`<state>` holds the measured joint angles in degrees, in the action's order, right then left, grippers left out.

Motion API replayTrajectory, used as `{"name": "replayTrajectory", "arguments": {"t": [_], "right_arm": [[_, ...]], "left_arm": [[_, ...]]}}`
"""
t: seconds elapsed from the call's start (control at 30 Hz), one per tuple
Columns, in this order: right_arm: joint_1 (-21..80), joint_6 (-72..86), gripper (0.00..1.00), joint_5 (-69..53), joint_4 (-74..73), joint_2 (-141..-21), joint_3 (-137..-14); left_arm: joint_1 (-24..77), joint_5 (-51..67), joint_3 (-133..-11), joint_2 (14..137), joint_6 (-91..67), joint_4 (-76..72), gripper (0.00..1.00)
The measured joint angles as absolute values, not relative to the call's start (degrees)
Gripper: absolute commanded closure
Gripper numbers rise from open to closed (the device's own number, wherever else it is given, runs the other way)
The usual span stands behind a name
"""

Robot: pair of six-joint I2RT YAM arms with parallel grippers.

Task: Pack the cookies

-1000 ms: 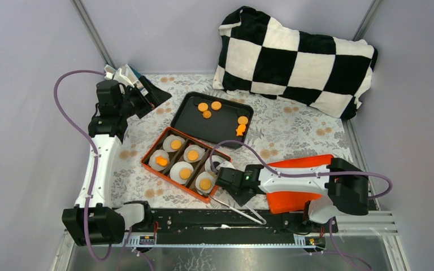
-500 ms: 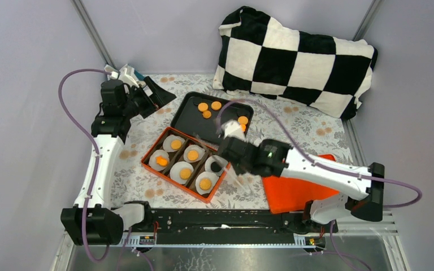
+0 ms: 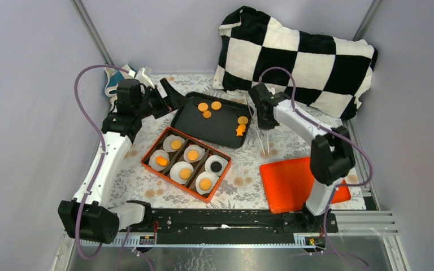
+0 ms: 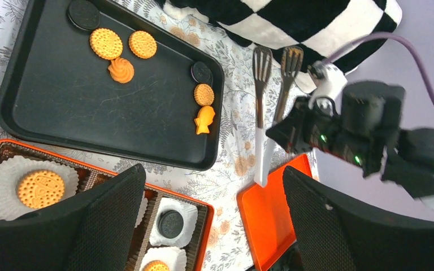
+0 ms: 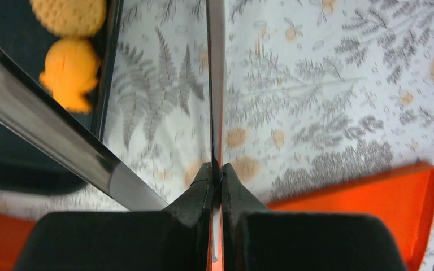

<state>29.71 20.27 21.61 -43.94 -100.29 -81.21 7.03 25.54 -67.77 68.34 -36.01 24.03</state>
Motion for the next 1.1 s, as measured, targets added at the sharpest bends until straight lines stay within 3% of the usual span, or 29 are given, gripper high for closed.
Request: {"name": "replayTrajectory", "arguments": {"t": [0.27, 0.43, 0.53, 0.67, 0.83, 1.1], "right_arm": [[21.5, 17.8, 1.0, 15.3, -41.3, -119.3, -94.6], [19.0, 17.8, 1.0, 14.4, -44.4, -123.8, -98.8], [18.2, 17.6, 0.64, 14.4, -46.4, -125.5, -101.1], [17.9, 17.7, 0.24, 15.6, -46.2, -127.1, -101.5], [17.8, 17.8, 0.26, 16.4, -40.4, -118.8, -90.2], [18.3, 17.4, 0.37, 12.2, -35.3, -88.6, -81.0]], "left_arm": [[7.1, 24.6, -67.8, 69.3, -35.4, 24.0, 0.04], [7.1, 24.1, -67.8, 70.3, -35.0, 24.0, 0.04], [7.1, 24.0, -67.8, 71.1, -35.0, 24.0, 0.04], [7.1, 24.0, -67.8, 72.6, -35.0, 24.0, 0.03], [7.1, 24.0, -67.8, 72.9, -35.0, 24.0, 0.02], [8.7, 23.6, -67.8, 71.8, -34.9, 24.0, 0.03]]}}
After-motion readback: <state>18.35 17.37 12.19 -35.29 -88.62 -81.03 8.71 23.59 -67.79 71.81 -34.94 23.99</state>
